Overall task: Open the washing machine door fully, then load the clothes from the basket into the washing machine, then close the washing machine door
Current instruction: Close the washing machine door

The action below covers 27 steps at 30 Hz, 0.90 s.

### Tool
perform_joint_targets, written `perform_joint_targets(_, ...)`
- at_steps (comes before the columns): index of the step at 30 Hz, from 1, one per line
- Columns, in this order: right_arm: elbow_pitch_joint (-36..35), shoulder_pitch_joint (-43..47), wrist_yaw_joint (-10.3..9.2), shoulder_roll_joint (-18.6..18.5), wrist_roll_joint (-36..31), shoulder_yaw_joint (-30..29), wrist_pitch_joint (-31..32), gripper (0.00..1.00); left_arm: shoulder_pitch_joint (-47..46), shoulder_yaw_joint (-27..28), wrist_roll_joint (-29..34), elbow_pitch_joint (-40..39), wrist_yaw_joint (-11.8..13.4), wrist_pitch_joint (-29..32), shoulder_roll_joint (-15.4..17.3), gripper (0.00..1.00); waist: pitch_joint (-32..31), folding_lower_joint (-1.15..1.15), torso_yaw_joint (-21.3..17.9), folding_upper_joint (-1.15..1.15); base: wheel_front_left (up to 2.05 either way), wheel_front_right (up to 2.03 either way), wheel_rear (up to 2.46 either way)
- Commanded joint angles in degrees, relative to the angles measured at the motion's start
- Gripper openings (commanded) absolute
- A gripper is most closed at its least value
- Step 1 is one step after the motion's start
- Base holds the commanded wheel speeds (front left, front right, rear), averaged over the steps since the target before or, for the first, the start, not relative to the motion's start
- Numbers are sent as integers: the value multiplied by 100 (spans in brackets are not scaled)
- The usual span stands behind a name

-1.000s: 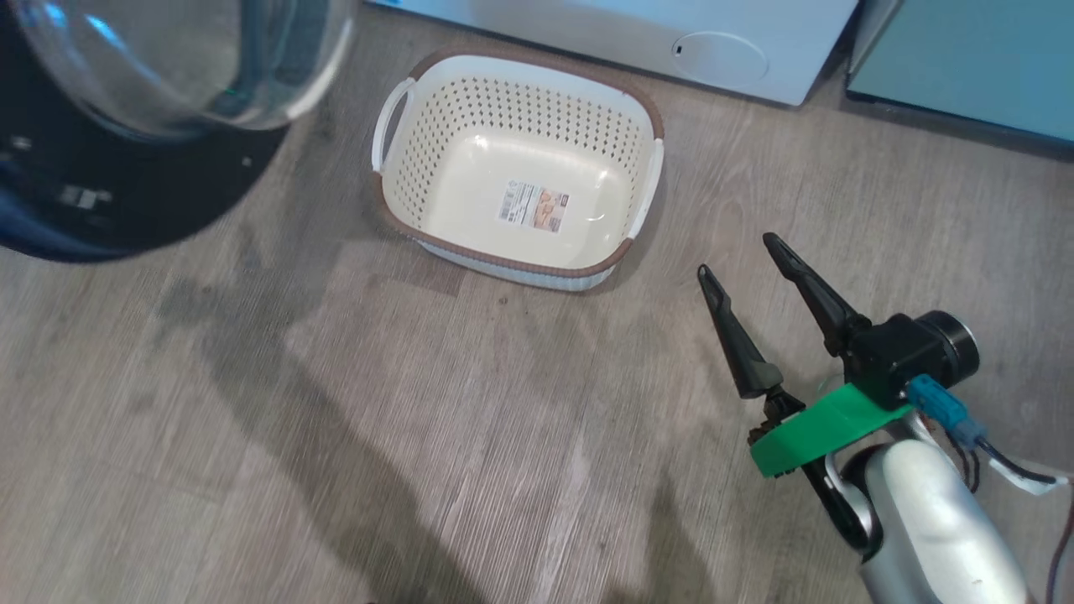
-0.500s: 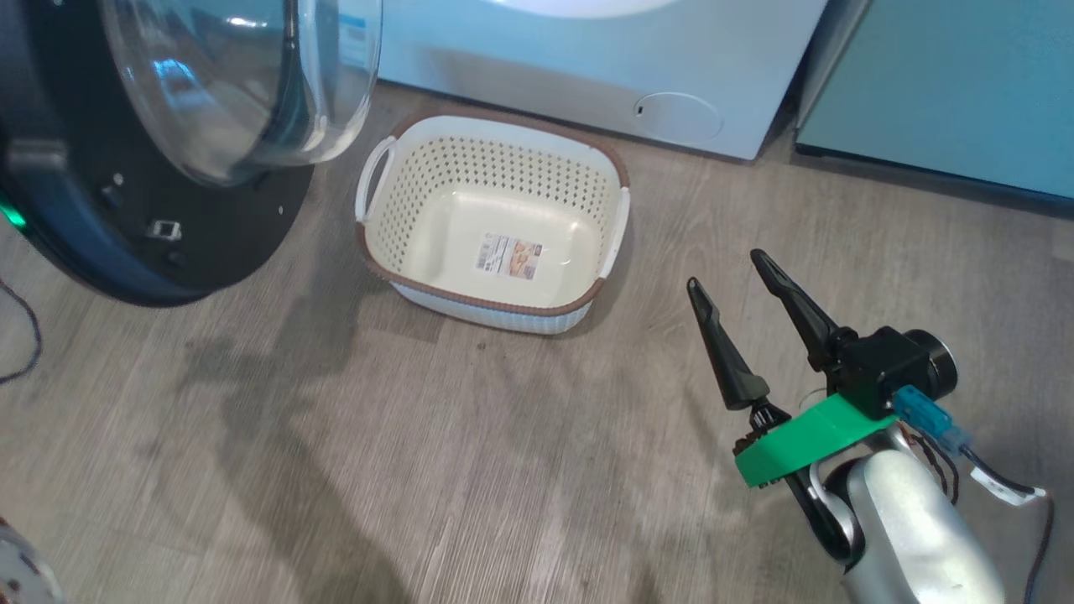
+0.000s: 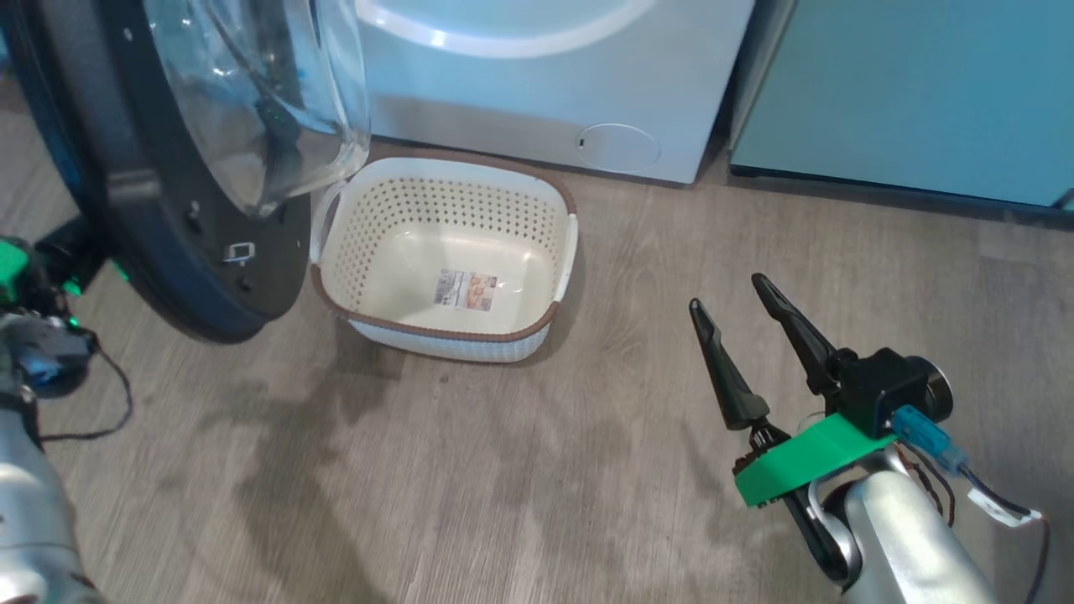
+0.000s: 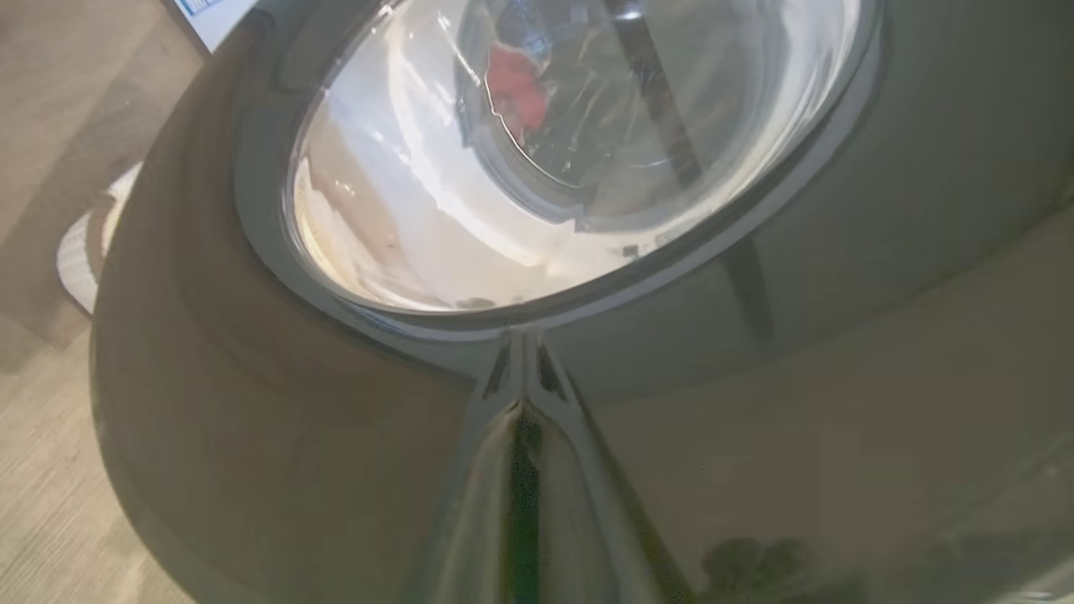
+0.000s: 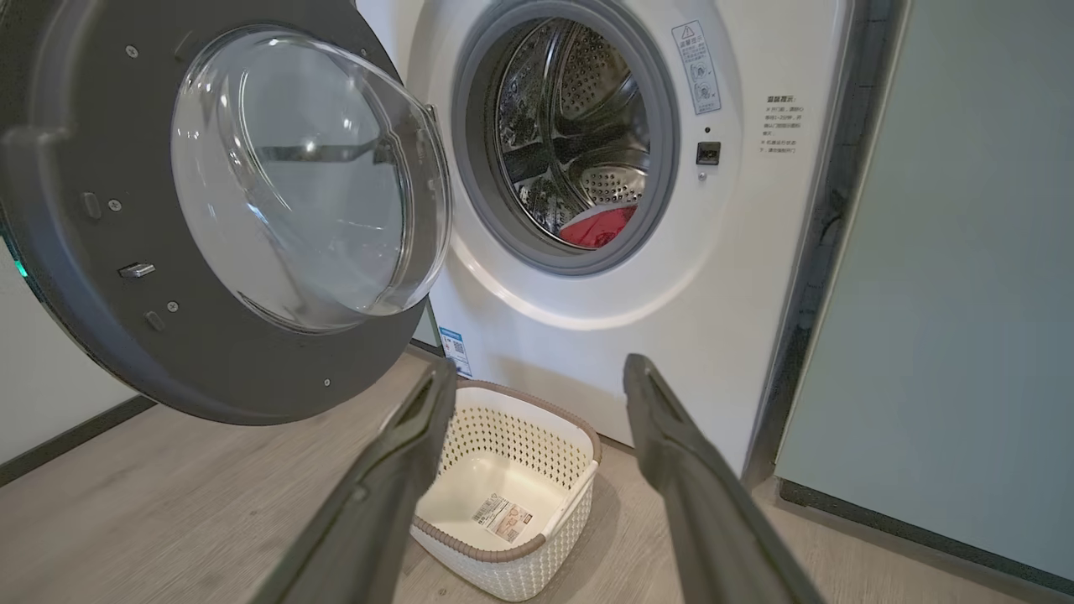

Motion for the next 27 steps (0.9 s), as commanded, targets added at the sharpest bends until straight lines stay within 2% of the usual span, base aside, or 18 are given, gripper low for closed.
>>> perform_joint_targets(1, -173, -9, 0, 69, 17, 85, -67, 100, -25, 29, -90, -278, -10, 87, 122, 0, -35, 0, -91, 0, 0, 0, 0)
perform_joint_targets(13, -246, 36, 0, 95, -26, 27, -74, 100, 429, -108, -523, -743, -10, -129, -728, 0, 60, 0, -556, 0, 0, 0, 0)
perform_joint_targets(18, -262, 33, 0, 93, -40, 20, -75, 100, 452, -269, -590, -885, -10, -369, -905, 0, 146, 0, -750, 0, 0, 0, 0)
perform_joint_targets(27, -338, 1, 0, 107, -81, 23, -76, 100, -3, -431, -1026, -635, -10, -1340, -1074, 0, 484, 0, -1347, 0, 0, 0, 0)
